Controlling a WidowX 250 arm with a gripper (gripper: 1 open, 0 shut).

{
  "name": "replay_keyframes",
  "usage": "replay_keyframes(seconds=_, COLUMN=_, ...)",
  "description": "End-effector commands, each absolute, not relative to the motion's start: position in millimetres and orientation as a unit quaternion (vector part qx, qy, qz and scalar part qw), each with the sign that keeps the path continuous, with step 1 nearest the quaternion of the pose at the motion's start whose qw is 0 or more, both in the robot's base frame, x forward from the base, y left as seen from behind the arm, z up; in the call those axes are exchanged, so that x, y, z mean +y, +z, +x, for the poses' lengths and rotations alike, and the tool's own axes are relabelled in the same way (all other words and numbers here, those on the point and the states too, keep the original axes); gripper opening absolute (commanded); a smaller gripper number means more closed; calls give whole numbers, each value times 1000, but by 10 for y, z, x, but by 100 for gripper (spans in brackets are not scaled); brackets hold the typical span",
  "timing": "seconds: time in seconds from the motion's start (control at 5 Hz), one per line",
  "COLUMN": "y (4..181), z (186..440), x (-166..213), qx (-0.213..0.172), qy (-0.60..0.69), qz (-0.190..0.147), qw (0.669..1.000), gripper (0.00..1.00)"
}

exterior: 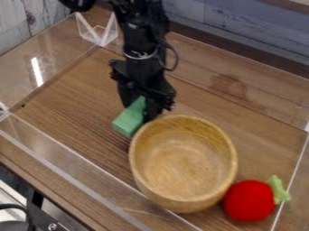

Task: Put the green block in the brown bowl

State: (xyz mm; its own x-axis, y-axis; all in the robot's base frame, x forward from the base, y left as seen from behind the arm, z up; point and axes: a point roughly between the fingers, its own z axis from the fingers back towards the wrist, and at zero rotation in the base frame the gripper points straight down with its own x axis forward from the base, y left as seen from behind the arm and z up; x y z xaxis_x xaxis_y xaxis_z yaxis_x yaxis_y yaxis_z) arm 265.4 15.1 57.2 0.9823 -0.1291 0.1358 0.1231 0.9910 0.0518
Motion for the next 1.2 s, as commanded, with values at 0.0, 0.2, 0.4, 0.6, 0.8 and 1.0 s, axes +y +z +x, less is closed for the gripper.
replay_keyframes(seconds=0.0, y=530, z=2615, x=-7, qx=-95, qy=-45, qz=28, qw=994, gripper=0)
replay_keyframes(seconds=0.2, y=375, z=2533, x=-161, qx=-97, qy=-37, qz=31, qw=994, gripper=0)
replay_keyframes(seconds=0.4, y=485, z=2503, x=-220, qx=-98, qy=-59, qz=29, qw=993, gripper=0)
replay_keyframes(seconds=0.6, y=587, z=2485, x=-236, qx=-97, qy=-73, qz=29, qw=992, gripper=0)
replay_keyframes(seconds=0.8, y=492, z=2410, x=-296, qx=-95, qy=-92, qz=27, qw=991, gripper=0)
replay_keyframes(seconds=1.0, y=390, z=2331, x=-349, qx=-92, qy=-107, qz=24, qw=990, gripper=0)
